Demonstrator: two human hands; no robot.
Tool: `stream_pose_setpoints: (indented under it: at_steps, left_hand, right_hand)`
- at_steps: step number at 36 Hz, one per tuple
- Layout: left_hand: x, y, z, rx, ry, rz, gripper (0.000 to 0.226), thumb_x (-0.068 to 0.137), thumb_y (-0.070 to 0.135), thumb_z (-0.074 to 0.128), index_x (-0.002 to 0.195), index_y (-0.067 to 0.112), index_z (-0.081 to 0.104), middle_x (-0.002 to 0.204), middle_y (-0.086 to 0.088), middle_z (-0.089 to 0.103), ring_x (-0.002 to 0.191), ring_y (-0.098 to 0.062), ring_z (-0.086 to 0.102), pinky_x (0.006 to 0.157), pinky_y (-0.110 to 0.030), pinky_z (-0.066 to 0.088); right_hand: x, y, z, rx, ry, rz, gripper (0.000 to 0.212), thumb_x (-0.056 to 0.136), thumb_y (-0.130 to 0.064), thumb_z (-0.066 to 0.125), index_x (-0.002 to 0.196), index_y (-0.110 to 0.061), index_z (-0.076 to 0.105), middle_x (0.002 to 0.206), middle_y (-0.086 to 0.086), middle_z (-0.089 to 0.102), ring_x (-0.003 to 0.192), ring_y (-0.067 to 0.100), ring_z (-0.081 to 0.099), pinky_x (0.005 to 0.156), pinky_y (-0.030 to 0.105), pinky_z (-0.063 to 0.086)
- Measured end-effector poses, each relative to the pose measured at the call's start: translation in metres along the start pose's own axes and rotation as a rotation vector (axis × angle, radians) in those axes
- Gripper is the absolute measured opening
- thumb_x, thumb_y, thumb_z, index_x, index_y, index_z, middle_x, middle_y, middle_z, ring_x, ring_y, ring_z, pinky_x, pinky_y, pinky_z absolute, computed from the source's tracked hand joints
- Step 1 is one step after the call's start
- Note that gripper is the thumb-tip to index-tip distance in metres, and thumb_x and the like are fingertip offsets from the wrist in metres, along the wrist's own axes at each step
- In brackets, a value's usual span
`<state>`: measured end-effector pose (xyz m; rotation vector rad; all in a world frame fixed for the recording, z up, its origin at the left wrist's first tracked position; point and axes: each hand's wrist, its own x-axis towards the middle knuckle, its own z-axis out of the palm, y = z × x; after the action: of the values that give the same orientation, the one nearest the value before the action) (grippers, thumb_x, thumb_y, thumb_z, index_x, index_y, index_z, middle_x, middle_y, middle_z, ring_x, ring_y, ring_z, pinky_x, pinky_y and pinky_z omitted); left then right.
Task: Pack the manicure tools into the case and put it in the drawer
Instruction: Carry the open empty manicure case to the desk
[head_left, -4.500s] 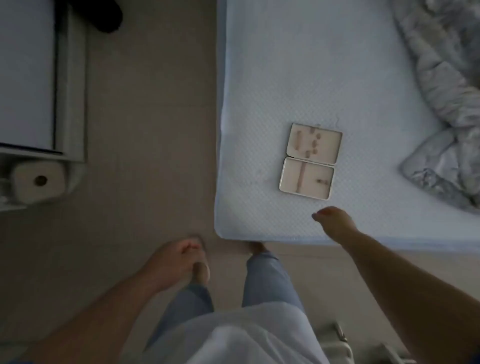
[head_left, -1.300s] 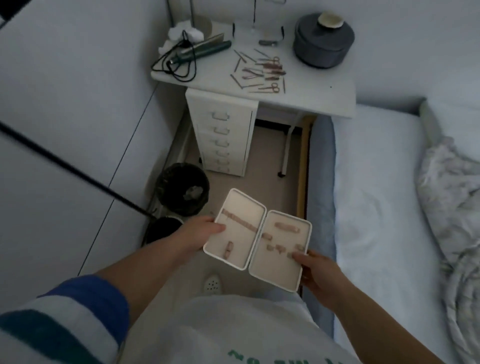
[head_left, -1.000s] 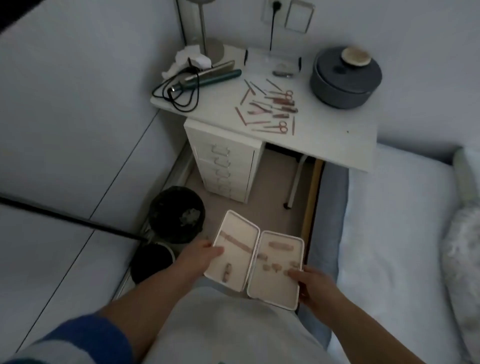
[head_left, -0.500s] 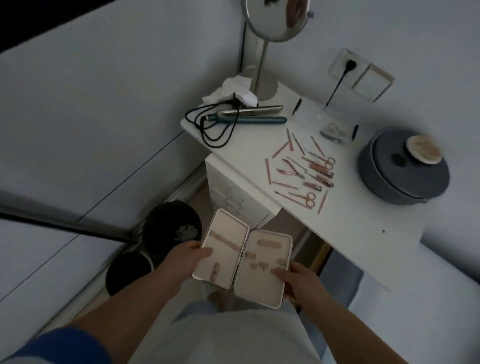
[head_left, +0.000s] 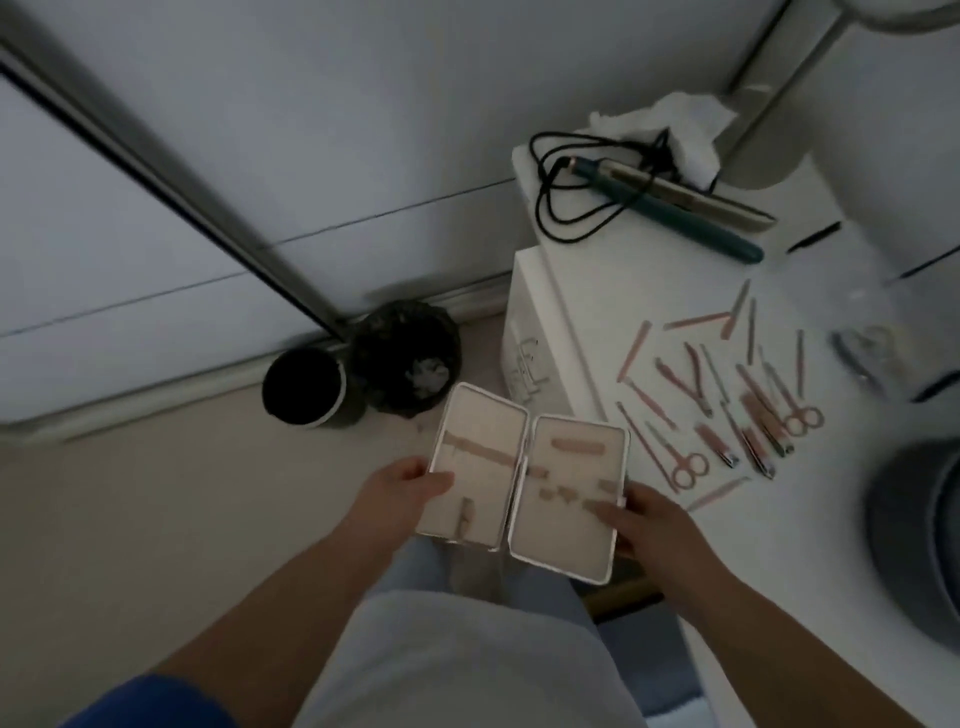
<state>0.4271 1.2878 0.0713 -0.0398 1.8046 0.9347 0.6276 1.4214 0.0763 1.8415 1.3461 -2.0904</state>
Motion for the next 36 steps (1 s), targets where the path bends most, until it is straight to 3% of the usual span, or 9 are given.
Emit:
stream_pose_setpoints:
  at_steps: [7, 11, 17, 19, 23, 26, 29, 34, 36]
  left_hand:
    - [0.011, -0.028, 0.029, -0.218, 0.06, 0.147, 0.017, 0.083, 0.008, 0.058, 0.067, 0.014, 0.063, 0.055, 0.008, 0.065, 0.052, -0.004, 0.059, 0.048, -0.014, 0.044]
    - [0.033, -0.05, 0.039, -0.31, 0.044, 0.263, 0.018, 0.082, 0.01, 0.058, 0.07, 0.016, 0.071, 0.069, -0.001, 0.071, 0.067, -0.015, 0.065, 0.063, -0.029, 0.051]
    - [0.064, -0.09, 0.064, -0.501, 0.003, 0.439, 0.03, 0.081, 0.008, 0.056, 0.063, 0.025, 0.072, 0.065, 0.003, 0.071, 0.059, -0.011, 0.066, 0.052, -0.022, 0.05]
    - [0.065, -0.106, 0.081, -0.517, 0.0, 0.52, 0.026, 0.081, 0.008, 0.057, 0.064, 0.022, 0.072, 0.068, 0.001, 0.071, 0.064, -0.016, 0.065, 0.061, -0.029, 0.052]
    - [0.051, -0.141, 0.121, -0.594, -0.007, 0.651, 0.013, 0.082, 0.009, 0.056, 0.077, 0.01, 0.068, 0.088, -0.016, 0.07, 0.085, -0.036, 0.063, 0.081, -0.05, 0.049]
    - [0.033, -0.172, 0.148, -0.652, -0.036, 0.719, 0.013, 0.084, 0.013, 0.054, 0.085, 0.01, 0.067, 0.087, -0.013, 0.071, 0.081, -0.033, 0.066, 0.071, -0.045, 0.055]
    - [0.006, -0.195, 0.167, -0.714, -0.066, 0.747, 0.014, 0.083, 0.014, 0.056, 0.091, 0.007, 0.065, 0.085, -0.01, 0.072, 0.071, -0.025, 0.068, 0.053, -0.033, 0.054]
    - [-0.043, -0.214, 0.198, -0.724, -0.084, 0.672, 0.016, 0.083, 0.013, 0.056, 0.095, 0.005, 0.063, 0.088, -0.014, 0.072, 0.066, -0.025, 0.067, 0.056, -0.035, 0.055]
    - [-0.056, -0.215, 0.212, -0.669, -0.043, 0.641, 0.016, 0.084, 0.012, 0.056, 0.096, 0.003, 0.062, 0.088, -0.014, 0.071, 0.072, -0.028, 0.067, 0.066, -0.043, 0.057]
  right_hand:
    - [0.022, 0.009, -0.014, -0.092, 0.014, -0.163, 0.008, 0.085, -0.012, 0.062, 0.092, -0.014, 0.064, 0.091, 0.001, 0.071, 0.082, 0.014, 0.068, 0.059, 0.024, 0.054]
    - [0.036, 0.024, -0.02, -0.136, 0.053, -0.329, 0.008, 0.082, -0.015, 0.064, 0.084, -0.022, 0.067, 0.084, -0.005, 0.073, 0.082, 0.013, 0.069, 0.069, 0.031, 0.056]
    - [0.044, 0.056, -0.045, -0.2, 0.054, -0.633, 0.013, 0.07, -0.028, 0.069, 0.082, -0.032, 0.071, 0.085, -0.008, 0.074, 0.076, 0.009, 0.07, 0.066, 0.029, 0.052]
    - [0.042, 0.072, -0.061, -0.251, 0.065, -0.749, 0.028, 0.057, -0.043, 0.066, 0.083, -0.036, 0.071, 0.084, -0.008, 0.074, 0.076, 0.009, 0.07, 0.065, 0.031, 0.054]
    - [0.035, 0.11, -0.098, -0.262, 0.047, -0.971, 0.032, 0.054, -0.044, 0.065, 0.084, -0.038, 0.073, 0.086, -0.007, 0.074, 0.078, 0.011, 0.07, 0.065, 0.027, 0.059]
    - [0.025, 0.136, -0.125, -0.224, -0.002, -1.09, 0.03, 0.052, -0.039, 0.067, 0.08, -0.033, 0.075, 0.085, -0.004, 0.075, 0.076, 0.013, 0.071, 0.059, 0.022, 0.056]
    - [0.005, 0.156, -0.147, -0.224, -0.034, -1.165, 0.03, 0.052, -0.038, 0.068, 0.081, -0.031, 0.074, 0.085, -0.004, 0.075, 0.075, 0.013, 0.071, 0.057, 0.021, 0.056]
    - [-0.019, 0.18, -0.189, -0.324, 0.091, -1.126, 0.03, 0.076, -0.022, 0.07, 0.102, -0.033, 0.058, 0.082, -0.007, 0.074, 0.076, 0.019, 0.069, 0.072, 0.041, 0.054]
    - [-0.022, 0.19, -0.204, -0.375, 0.191, -1.101, 0.038, 0.078, -0.027, 0.069, 0.112, -0.033, 0.052, 0.082, -0.003, 0.071, 0.077, 0.015, 0.067, 0.068, 0.036, 0.055]
